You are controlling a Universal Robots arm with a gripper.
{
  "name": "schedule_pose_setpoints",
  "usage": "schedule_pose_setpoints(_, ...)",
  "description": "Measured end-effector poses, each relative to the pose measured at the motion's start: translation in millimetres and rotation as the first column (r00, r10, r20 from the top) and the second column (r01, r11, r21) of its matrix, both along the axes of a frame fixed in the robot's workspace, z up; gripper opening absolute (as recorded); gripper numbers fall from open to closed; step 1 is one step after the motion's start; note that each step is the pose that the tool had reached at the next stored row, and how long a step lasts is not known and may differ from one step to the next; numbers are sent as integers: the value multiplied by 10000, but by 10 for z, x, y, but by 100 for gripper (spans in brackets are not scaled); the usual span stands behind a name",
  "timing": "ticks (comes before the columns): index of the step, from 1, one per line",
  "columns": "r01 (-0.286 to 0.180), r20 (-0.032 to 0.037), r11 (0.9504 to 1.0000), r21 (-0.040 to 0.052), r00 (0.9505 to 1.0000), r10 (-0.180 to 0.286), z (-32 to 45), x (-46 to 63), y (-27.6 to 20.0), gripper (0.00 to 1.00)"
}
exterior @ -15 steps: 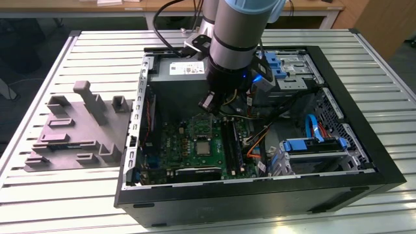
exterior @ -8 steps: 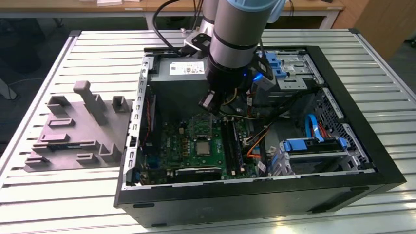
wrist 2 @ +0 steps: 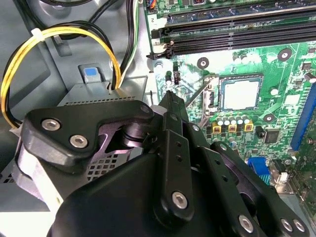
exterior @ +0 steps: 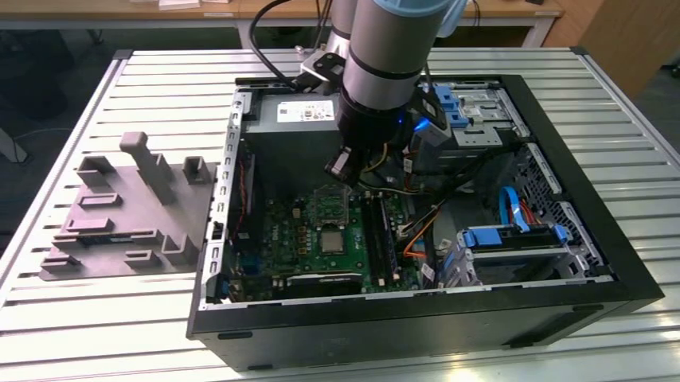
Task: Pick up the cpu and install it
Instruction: 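Close the cpu cover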
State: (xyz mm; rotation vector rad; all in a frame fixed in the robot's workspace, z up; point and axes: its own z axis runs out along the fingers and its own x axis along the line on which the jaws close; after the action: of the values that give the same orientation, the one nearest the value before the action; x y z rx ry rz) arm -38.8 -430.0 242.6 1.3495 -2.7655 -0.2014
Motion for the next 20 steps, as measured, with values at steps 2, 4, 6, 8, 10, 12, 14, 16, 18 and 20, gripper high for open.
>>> schedule_pose_setpoints(2, 0, 1, 10000, 1, 10000, 0, 0, 0, 0, 11)
schedule_pose_setpoints(4, 0, 0, 10000, 0, 10000, 0, 1, 0, 0, 11)
schedule_pose_setpoints(6, -7, -1, 10000, -36, 10000, 7, 2, 0, 0, 11)
schedule_pose_setpoints(8, -26, -1, 9999, -149, 10000, 26, 2, 0, 0, 11)
schedule_pose_setpoints(10, -54, -1, 9996, -284, 10000, 54, 1, 0, 0, 11)
schedule_pose_setpoints(12, -97, 0, 9993, -353, 10000, 97, 0, 0, 0, 11)
schedule_pose_setpoints(14, -139, -2, 9992, -367, 9999, 139, 1, -3, -1, 11)
schedule_pose_setpoints(16, -177, -2, 9992, -368, 9998, 177, 1, -5, 0, 11)
schedule_pose_setpoints(18, -215, -2, 9991, -369, 9998, 215, 2, -7, -1, 11)
schedule_pose_setpoints(20, -236, -1, 9990, -367, 9997, 236, 1, -8, -2, 11)
